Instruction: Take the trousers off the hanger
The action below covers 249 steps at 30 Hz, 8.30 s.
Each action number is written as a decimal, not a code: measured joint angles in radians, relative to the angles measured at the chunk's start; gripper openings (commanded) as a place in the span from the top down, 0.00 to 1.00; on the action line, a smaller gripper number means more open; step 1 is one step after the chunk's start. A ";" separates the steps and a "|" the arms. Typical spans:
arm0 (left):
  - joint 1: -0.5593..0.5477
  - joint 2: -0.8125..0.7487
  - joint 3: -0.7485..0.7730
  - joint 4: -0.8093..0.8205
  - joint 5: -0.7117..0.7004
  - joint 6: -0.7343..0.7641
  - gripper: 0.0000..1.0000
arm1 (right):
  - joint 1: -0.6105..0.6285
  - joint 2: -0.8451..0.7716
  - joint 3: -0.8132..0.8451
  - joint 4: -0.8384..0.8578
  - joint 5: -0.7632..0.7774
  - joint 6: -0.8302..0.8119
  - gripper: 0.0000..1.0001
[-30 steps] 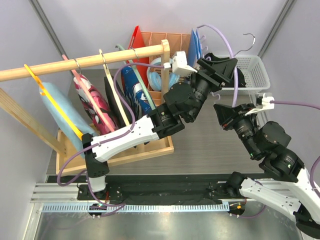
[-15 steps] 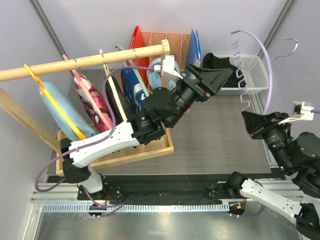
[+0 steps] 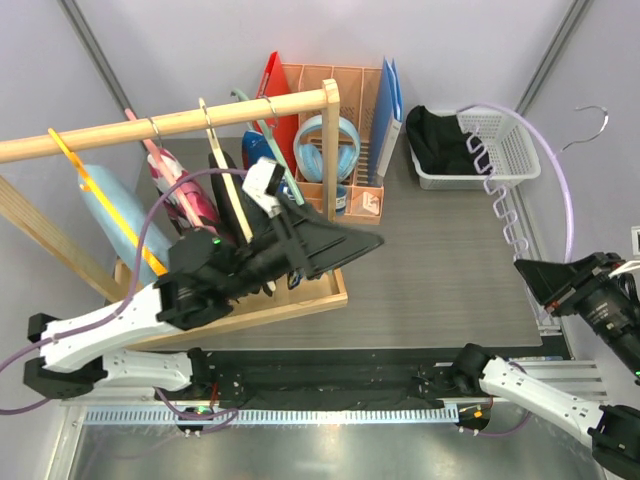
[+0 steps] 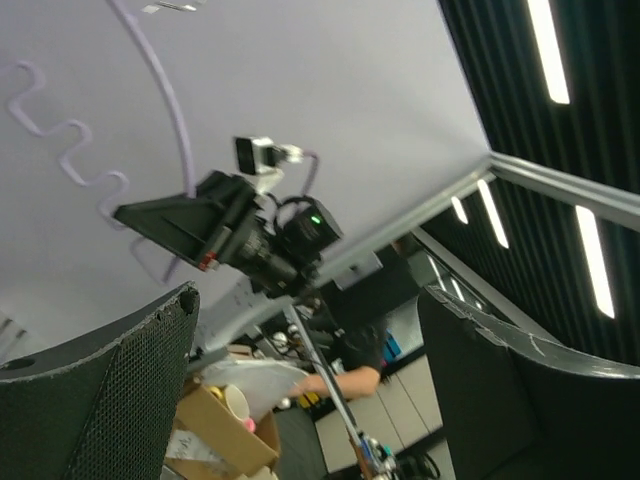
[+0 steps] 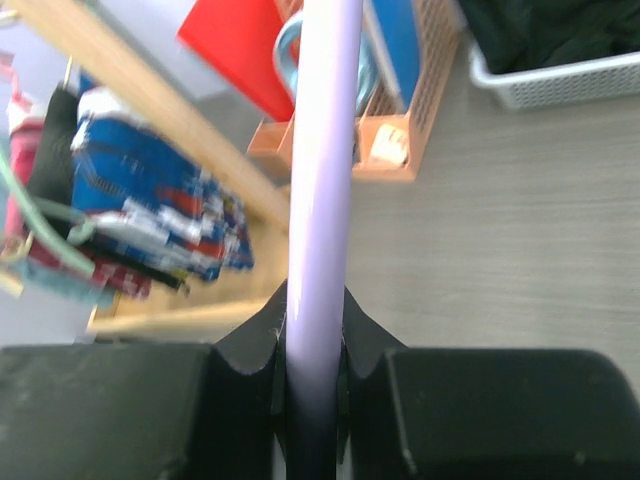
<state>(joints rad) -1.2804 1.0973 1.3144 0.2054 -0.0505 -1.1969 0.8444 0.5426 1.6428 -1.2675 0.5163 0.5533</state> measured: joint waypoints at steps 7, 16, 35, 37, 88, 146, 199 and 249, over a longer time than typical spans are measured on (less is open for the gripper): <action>-0.111 -0.158 -0.031 0.008 0.176 0.024 0.15 | 0.000 0.054 0.090 -0.100 -0.259 0.003 0.99; -0.180 -0.281 -0.085 -0.004 0.343 0.116 0.15 | 0.000 0.048 -0.014 -0.135 -0.604 -0.025 0.99; -0.181 -0.449 -0.121 -0.138 0.277 0.237 0.15 | -0.063 0.075 -0.025 -0.149 -0.773 -0.167 0.99; -0.181 -0.454 -0.132 -0.150 0.266 0.238 0.15 | -0.072 0.083 -0.025 -0.149 -0.753 -0.176 0.99; -0.182 0.226 0.370 -0.569 -0.595 0.261 0.27 | -0.384 0.346 0.000 0.040 -1.046 -0.310 0.99; -0.138 0.055 0.087 -0.309 -0.483 0.056 1.00 | -0.359 0.204 -0.104 0.165 -0.462 -0.222 0.09; 0.410 -0.031 0.078 -0.344 -0.018 -0.282 0.78 | -0.359 0.200 -0.747 0.943 -0.303 -0.150 0.06; 0.353 -0.145 0.288 -0.741 -0.165 0.704 0.23 | -0.359 0.130 -0.863 0.807 -0.227 -0.130 0.04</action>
<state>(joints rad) -0.9276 0.9527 1.6020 -0.5354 -0.2157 -0.4927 0.4854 0.6731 0.7803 -0.4606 0.2897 0.4236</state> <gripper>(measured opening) 0.767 0.948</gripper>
